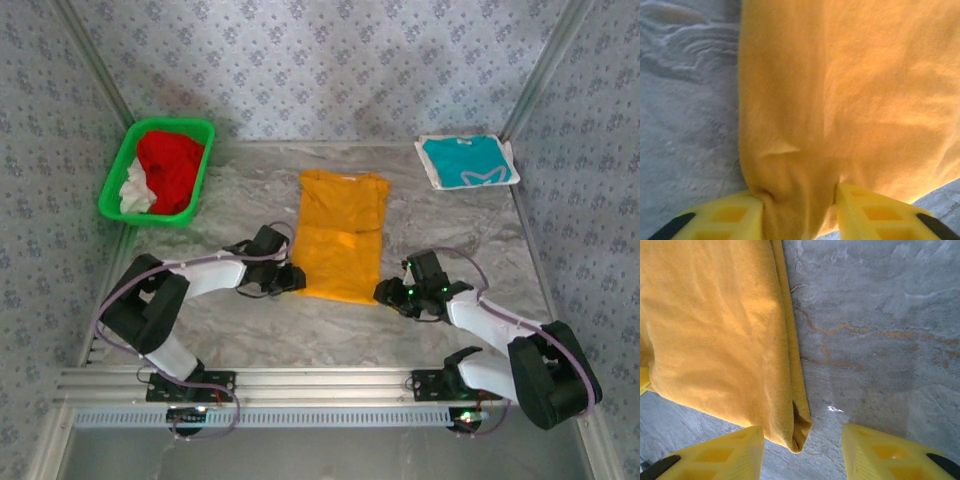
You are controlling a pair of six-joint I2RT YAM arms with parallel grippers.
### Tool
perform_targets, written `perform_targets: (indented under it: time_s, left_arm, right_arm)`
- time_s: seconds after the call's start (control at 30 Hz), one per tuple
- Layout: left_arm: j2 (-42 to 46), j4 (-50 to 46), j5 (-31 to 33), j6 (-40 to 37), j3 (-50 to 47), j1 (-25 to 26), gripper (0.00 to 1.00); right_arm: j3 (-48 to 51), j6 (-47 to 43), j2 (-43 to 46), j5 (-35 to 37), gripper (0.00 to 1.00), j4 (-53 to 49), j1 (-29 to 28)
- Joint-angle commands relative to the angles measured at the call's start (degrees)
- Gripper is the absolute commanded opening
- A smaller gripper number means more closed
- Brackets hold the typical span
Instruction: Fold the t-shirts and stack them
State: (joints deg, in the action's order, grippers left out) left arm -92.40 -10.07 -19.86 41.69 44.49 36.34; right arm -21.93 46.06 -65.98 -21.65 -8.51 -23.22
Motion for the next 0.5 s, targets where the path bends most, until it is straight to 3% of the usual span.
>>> perform_targets:
  time_s: [0.0, 0.37, 0.47]
  left_arm:
    - [-1.8, 5.7, -1.9, -1.4, 2.8, 1.1, 0.30]
    - [0.6, 5.4, -0.8, -1.0, 0.7, 1.2, 0.02]
    - [0.6, 5.3, -0.8, -1.0, 0.6, 1.2, 0.00]
  right_arm:
    - [0.6, -0.7, 0.7, 0.5, 0.47, 0.1, 0.3]
    - [2.3, 3.3, 1.5, -4.7, 0.51, 3.6, 0.3]
    - [1.6, 3.8, 1.2, -4.1, 0.52, 4.7, 0.5]
